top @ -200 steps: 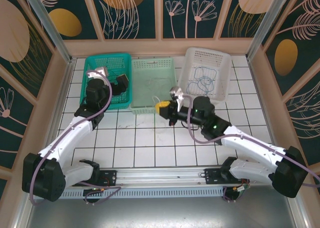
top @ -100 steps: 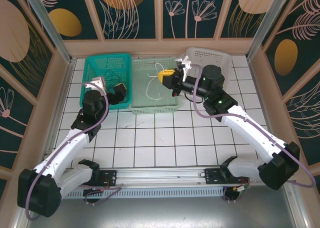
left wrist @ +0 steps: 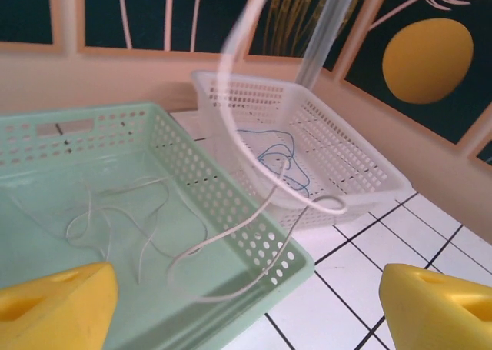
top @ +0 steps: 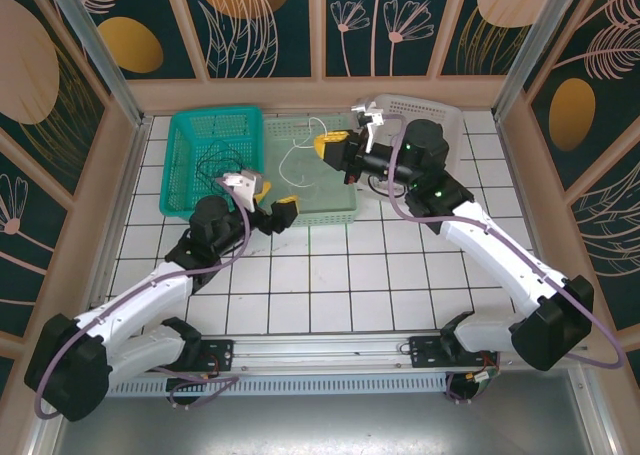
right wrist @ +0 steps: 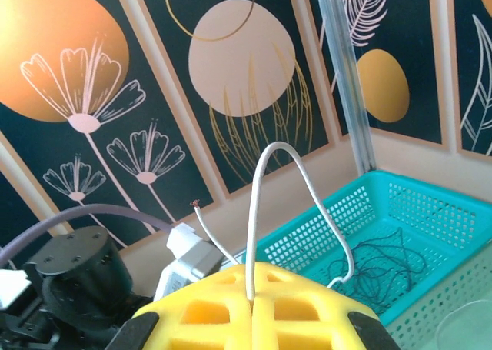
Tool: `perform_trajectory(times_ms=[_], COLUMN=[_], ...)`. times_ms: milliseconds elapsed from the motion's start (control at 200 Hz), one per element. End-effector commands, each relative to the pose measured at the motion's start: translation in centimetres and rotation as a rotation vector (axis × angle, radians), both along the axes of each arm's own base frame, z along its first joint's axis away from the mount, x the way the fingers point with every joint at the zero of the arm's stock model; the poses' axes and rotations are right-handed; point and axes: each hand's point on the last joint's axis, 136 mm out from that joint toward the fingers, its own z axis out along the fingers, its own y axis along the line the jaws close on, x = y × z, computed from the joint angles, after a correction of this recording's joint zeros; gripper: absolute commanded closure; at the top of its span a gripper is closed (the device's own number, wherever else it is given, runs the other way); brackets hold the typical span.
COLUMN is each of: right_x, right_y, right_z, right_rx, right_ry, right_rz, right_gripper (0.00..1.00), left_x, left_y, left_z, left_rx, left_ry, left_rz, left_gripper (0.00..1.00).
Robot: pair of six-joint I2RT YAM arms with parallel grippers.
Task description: Untangle the cables
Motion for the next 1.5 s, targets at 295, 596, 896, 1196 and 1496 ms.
perform_trajectory(times_ms=[295, 596, 896, 1196, 1496], right_x=[-3.4, -3.6, -3.8, -4.4, -4.3], right_y=[-1.3, -1.5, -1.2, -1.1, -1.0], right_z=[7.3, 7.9, 8.0, 7.7, 7.7], right_rx=[0.136, 0.147, 0.156, 0.146, 0.147], right_ry=[-0.047, -0.034, -0.02, -0.016, -0.018], right_rz=[0.096, 0.094, 0.124, 0.158, 0.162], right_gripper=[1.0, 1.0, 1.0, 1.0, 1.0], left_x=[1.0, -1.9, -1.5, 0.2, 0.1], left_y=[-0.6, -3.2, -4.5, -4.1, -6.1], left_z=[1.7, 3.7, 3.9, 4.3, 4.5], left_rx=[0.211, 0.186, 0.18, 0.217, 0.178], left_ry=[-0.201, -0.313, -0.328, -0.351, -0.347], left_rz=[-0.012, -0.183, -0.193, -0.117, -0.208], left_gripper=[0.14, 0.15, 0.18, 0.22, 0.24])
